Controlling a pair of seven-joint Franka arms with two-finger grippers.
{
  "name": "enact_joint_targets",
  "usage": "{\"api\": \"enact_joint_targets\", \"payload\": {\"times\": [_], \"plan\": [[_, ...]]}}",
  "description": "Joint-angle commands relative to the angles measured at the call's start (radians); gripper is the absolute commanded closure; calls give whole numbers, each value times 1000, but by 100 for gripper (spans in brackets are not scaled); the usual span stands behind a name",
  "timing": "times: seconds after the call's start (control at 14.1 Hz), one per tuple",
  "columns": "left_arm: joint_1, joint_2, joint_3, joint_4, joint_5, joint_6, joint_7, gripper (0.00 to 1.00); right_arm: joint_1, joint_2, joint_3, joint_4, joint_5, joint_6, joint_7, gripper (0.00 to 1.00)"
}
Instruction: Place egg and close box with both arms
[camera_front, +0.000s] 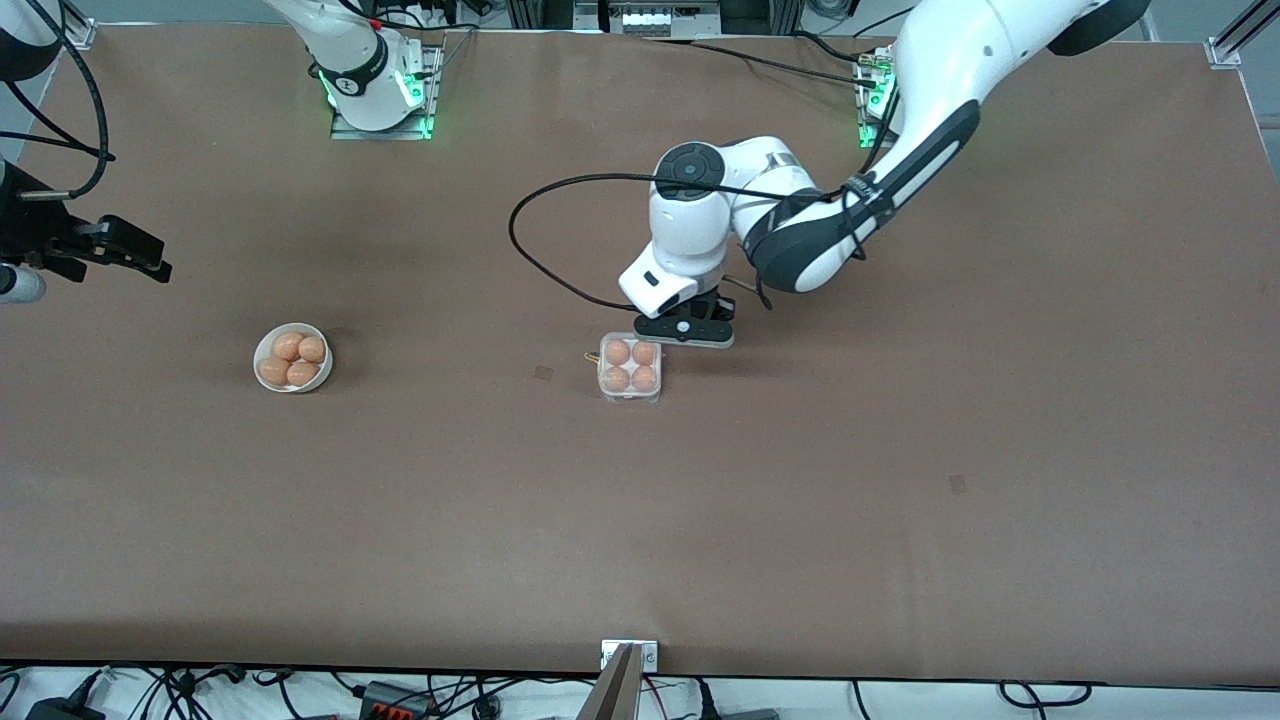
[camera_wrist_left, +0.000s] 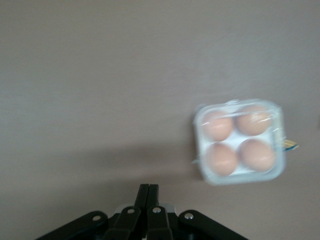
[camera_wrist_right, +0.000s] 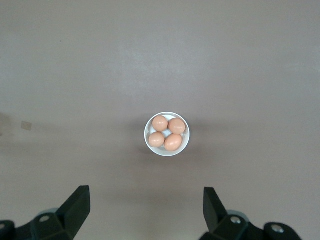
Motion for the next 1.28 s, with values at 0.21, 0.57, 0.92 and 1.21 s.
{"api": "enact_joint_targets", "payload": {"times": [0.21,0.57,0.92,1.21], "plan": [[329,-8,-228,-3,13,-226,297,88,-3,-8,0,2,-8,-16,-6,0],[472,-8,-275,117,10,-447,586,10,-3,-8,-2,2,-9,-16,-14,0],[596,-8,-348,201,8,-555,681,0,-3,-8,-2,2,-9,-13,-14,0],[662,-69,-309,276,-131,-621,906,0,-3,-8,0,2,-9,-8,-14,0]]}}
